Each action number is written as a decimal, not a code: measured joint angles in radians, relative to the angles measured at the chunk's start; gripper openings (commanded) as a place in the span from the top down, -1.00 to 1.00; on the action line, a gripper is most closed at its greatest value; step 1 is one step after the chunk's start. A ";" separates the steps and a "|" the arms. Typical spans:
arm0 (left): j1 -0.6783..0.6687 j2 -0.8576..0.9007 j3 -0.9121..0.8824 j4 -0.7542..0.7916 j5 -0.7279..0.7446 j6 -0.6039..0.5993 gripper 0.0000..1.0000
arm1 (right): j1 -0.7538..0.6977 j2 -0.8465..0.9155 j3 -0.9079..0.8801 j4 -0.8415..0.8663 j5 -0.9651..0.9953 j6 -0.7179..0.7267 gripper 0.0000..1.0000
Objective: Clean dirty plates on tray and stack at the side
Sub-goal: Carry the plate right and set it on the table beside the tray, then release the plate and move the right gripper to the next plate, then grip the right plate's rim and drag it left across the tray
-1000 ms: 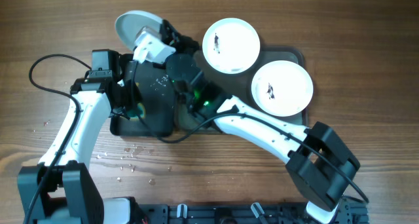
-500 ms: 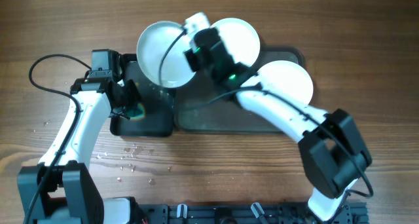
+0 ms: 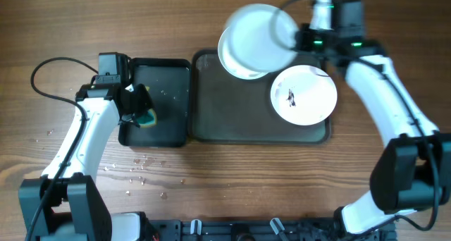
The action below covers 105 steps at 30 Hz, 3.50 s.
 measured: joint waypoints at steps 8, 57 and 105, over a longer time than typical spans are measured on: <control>0.000 0.000 0.000 0.034 0.000 0.000 0.92 | -0.303 0.000 0.000 -0.140 0.184 -0.010 0.91; 0.000 0.001 0.000 0.034 0.008 0.000 0.92 | -0.513 0.001 -0.117 -0.119 0.279 -0.097 -0.08; 0.000 0.001 0.000 0.045 0.034 0.000 0.92 | -0.180 0.002 -0.314 -0.104 0.188 -0.291 0.92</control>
